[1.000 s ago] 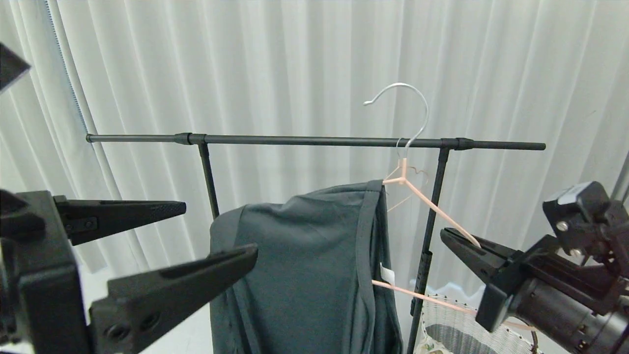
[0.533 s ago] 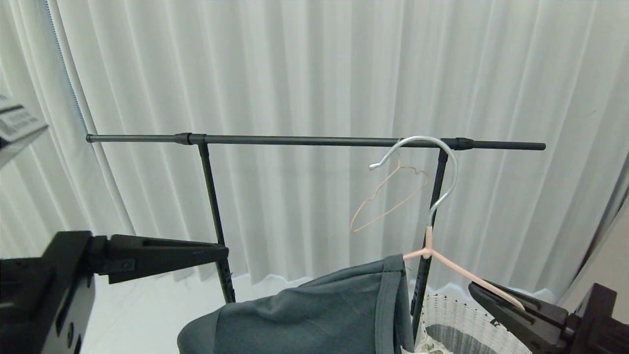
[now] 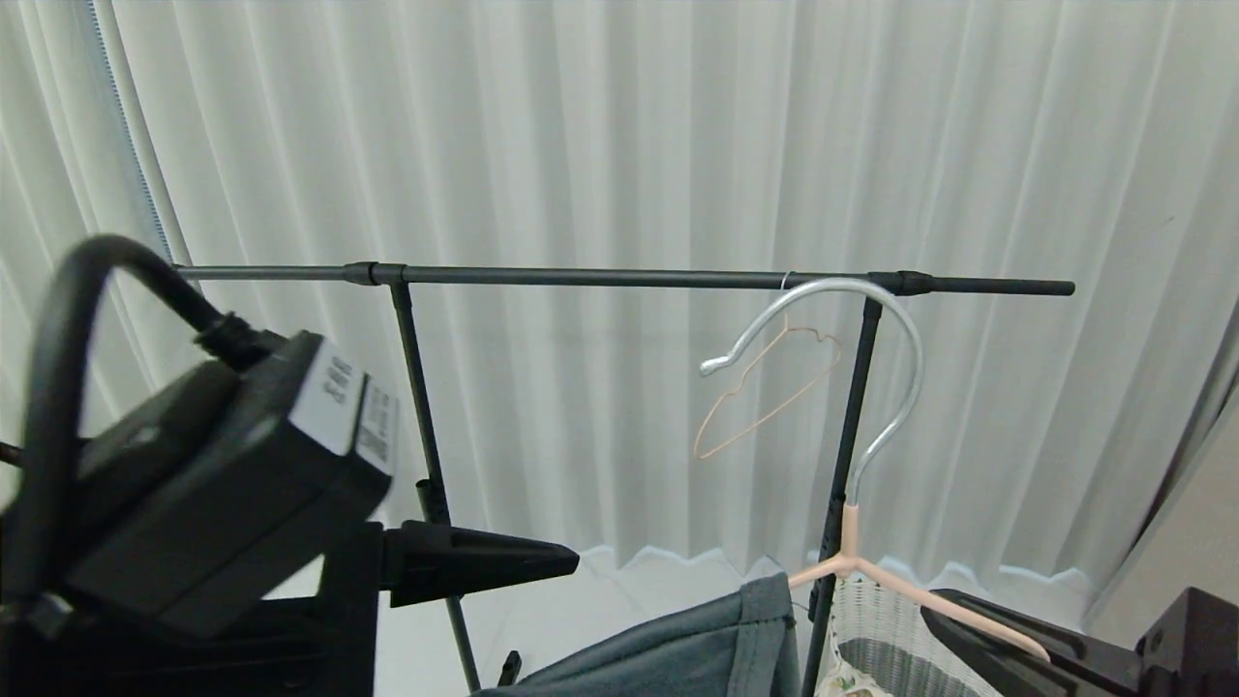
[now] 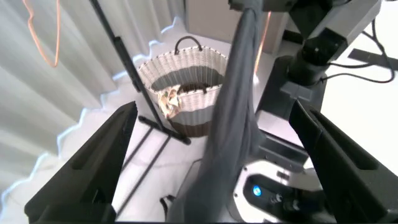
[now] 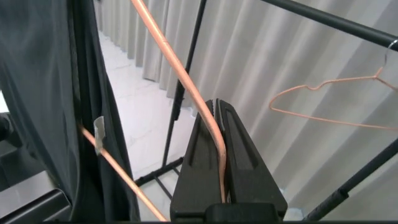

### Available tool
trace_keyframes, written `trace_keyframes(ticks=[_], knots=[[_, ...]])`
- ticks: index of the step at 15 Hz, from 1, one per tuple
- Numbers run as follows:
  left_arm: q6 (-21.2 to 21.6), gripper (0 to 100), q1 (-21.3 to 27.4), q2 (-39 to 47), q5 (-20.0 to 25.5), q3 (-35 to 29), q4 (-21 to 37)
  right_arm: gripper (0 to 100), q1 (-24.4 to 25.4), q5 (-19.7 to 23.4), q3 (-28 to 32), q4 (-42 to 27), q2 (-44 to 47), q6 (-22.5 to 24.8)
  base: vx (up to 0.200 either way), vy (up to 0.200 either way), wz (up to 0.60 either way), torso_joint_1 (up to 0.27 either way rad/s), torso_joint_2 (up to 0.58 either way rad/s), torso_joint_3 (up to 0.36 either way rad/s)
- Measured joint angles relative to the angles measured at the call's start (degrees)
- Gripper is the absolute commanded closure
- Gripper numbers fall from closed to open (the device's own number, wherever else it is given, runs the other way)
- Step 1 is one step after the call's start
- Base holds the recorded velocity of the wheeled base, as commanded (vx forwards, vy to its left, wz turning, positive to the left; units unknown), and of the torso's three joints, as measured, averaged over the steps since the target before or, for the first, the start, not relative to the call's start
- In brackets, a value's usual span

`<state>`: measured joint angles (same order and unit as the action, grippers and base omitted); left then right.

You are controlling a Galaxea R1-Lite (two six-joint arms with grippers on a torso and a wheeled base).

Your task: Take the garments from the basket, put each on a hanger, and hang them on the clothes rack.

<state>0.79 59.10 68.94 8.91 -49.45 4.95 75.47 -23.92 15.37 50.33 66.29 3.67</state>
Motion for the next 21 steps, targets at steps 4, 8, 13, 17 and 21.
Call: trace_keyframes(ticks=[4,8,13,17,21], knots=[[1.1,0,0.4,2.1,2.2,1.8,-1.0,100,1.8,0.0,0.4,-0.1,0.3,0.3,0.000,0.000,0.00,0.000,0.00,0.000],[1.2,100,0.5,2.6,2.8,2.8,-1.3,100,2.8,0.0,0.9,-0.1,0.7,0.3,0.000,0.000,0.00,0.000,0.00,0.000],[1.8,100,0.5,2.2,2.8,4.0,-1.4,100,2.6,0.0,1.4,-0.1,0.9,0.7,0.000,0.000,0.00,0.000,0.00,0.000],[4.8,100,0.2,2.0,0.9,5.2,-1.0,0,2.5,0.0,1.6,0.7,0.8,1.2,0.000,0.000,0.00,0.000,0.00,0.000],[5.5,100,0.0,1.6,-3.9,5.7,-1.2,0,1.8,-0.8,1.4,0.0,0.7,1.6,0.000,0.000,0.00,0.000,0.00,0.000]])
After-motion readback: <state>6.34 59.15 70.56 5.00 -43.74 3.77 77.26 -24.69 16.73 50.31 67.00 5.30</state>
